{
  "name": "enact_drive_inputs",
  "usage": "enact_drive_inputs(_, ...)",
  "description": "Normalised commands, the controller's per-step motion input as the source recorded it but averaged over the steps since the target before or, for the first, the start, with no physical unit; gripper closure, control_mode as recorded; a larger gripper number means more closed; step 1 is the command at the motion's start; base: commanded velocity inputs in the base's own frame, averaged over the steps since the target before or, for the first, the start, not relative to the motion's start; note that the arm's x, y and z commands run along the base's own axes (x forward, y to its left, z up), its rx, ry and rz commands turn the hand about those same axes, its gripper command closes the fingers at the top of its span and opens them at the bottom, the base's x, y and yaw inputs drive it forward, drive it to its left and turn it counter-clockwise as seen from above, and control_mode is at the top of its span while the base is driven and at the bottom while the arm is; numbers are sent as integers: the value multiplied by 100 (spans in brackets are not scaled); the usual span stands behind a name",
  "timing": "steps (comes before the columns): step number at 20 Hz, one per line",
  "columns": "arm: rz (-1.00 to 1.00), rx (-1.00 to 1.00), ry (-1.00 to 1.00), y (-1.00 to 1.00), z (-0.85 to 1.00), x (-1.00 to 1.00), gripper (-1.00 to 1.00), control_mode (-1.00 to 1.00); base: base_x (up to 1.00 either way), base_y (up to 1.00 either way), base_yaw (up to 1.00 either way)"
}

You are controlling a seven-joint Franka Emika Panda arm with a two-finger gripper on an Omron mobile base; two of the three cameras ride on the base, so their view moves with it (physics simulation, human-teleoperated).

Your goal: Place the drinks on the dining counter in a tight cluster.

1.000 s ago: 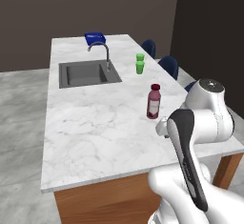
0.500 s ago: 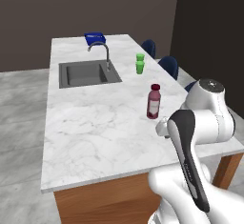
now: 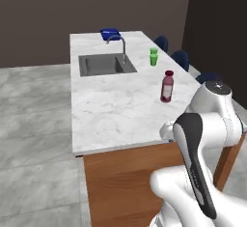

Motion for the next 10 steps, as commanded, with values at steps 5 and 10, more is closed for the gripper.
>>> enact_drive_inputs(5, 0, 0, 0, 0, 0, 0, -100, 100, -22, 89, 39)
enact_drive_inputs(10, 0, 0, 0, 0, 0, 0, -100, 100, 0, 100, 64)
